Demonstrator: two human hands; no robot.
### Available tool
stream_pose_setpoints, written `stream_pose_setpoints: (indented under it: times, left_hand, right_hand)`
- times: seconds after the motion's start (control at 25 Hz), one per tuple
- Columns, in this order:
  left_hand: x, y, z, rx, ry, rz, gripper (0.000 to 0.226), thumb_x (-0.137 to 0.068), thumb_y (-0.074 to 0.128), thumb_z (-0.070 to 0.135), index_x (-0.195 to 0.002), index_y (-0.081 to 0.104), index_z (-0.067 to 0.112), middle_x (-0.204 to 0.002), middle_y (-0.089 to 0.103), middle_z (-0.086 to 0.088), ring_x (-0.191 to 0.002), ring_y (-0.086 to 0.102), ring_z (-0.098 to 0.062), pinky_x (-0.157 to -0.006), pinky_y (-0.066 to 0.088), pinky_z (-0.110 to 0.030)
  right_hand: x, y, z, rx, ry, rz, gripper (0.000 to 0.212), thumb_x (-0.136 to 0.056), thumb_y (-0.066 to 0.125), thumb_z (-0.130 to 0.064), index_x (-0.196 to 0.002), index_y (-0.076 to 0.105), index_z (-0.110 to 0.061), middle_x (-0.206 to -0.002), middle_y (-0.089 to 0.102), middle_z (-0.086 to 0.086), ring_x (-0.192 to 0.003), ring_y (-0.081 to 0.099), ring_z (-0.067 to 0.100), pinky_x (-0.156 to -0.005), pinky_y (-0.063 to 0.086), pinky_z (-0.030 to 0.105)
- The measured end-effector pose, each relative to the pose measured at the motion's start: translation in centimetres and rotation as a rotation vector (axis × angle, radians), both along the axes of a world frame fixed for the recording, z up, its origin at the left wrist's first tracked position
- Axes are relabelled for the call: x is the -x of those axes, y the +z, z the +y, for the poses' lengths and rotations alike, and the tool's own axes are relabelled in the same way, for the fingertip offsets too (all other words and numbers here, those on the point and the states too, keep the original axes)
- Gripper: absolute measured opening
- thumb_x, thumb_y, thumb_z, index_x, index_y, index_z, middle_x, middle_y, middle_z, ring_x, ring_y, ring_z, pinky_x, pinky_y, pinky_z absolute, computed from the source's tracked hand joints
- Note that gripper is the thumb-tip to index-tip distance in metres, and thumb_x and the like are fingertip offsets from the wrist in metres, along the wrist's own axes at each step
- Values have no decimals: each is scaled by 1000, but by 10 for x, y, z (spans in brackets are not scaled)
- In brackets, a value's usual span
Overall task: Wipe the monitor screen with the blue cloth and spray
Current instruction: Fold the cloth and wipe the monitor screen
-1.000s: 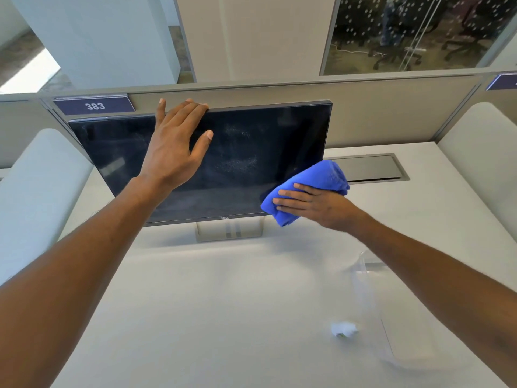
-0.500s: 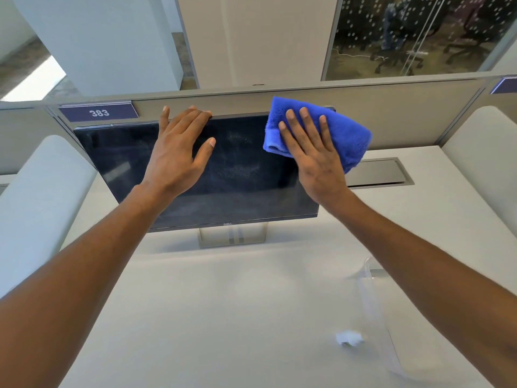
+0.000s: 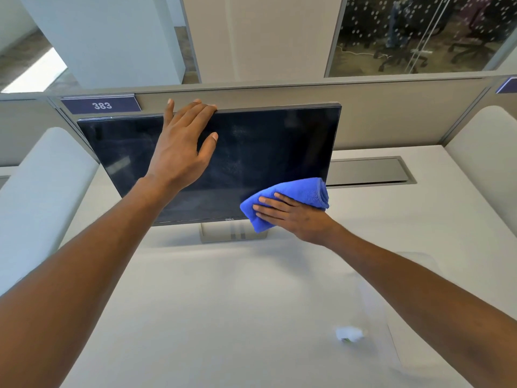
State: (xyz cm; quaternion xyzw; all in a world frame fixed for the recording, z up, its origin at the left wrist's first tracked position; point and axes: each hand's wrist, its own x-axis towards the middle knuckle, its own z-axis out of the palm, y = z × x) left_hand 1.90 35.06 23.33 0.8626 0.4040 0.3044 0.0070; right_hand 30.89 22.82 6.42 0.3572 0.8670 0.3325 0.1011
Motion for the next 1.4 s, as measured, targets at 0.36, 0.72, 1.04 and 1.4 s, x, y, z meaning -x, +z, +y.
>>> stream_pose_setpoints:
  times: [0.36, 0.72, 1.04, 1.4]
  left_hand:
    - [1, 4, -3, 38, -1, 26, 54, -108, 49, 32, -159, 48, 14, -163, 50, -7, -159, 35, -23, -136, 1, -51]
    - [1, 2, -2, 35, 2, 12, 55, -106, 50, 31, -158, 49, 15, -161, 53, -7, -158, 37, -22, -136, 2, -52]
    - [1, 0, -1, 10, -7, -6, 52, -104, 52, 27, -155, 52, 14, -158, 55, -7, -156, 39, -23, -136, 2, -50]
    - [1, 2, -4, 25, 10, 10, 52, -106, 50, 29, -157, 49, 16, -162, 51, -5, -158, 36, -22, -137, -2, -48]
  right_hand:
    - [-40, 85, 29, -198, -33, 225, 66, -103, 27, 6, -167, 25, -11, -175, 24, 3, -162, 24, 27, -134, 10, 48]
    - [-5, 74, 40, -327, -166, 607, 66, -104, 28, 11, -166, 28, -12, -173, 28, 7, -163, 17, 33, -132, 4, 55]
    - [27, 3, 21, -38, -7, 198, 75, -97, 27, 7, -169, 12, -9, -177, 14, 6, -164, 14, 28, -134, -3, 48]
    - [-56, -19, -27, 153, 52, -55, 70, -96, 20, 1, -164, 33, -9, -174, 18, 3, -161, 24, 20, -131, 16, 43]
